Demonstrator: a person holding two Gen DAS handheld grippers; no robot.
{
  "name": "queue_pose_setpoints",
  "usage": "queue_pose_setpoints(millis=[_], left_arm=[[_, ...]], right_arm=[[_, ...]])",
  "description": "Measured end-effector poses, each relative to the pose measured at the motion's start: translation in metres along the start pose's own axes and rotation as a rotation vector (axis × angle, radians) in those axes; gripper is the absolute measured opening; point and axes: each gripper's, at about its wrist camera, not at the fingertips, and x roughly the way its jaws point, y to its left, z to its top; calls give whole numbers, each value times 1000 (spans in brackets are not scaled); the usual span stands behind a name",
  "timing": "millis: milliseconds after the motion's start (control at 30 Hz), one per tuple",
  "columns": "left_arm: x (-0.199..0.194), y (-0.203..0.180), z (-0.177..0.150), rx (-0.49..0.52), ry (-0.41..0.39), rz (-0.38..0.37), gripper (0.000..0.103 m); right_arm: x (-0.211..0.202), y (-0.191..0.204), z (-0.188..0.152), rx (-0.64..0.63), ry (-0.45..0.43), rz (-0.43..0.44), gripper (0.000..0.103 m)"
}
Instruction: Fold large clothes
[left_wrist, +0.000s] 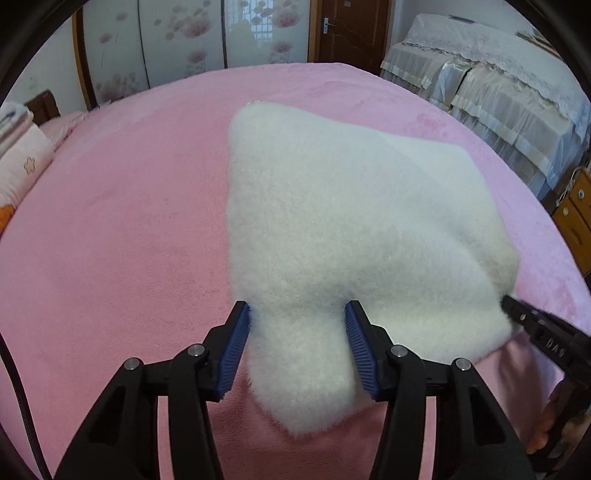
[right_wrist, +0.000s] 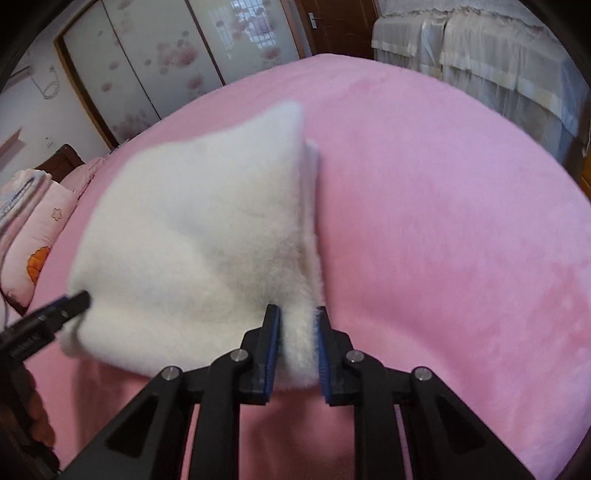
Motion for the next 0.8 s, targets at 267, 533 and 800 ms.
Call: queue_pose_setpoints(millis=[267,533,800], left_arm=[[-18,19,20,-27,40,-52,74],[15,43,99,-100,37,-110,70],[75,34,147,-92,61,-137,45]], right_arm=[[-32,0,26,56,-32,32,41],[-21,15,112,12,-117,48,55],[49,42,168,-55,-47,63,22]])
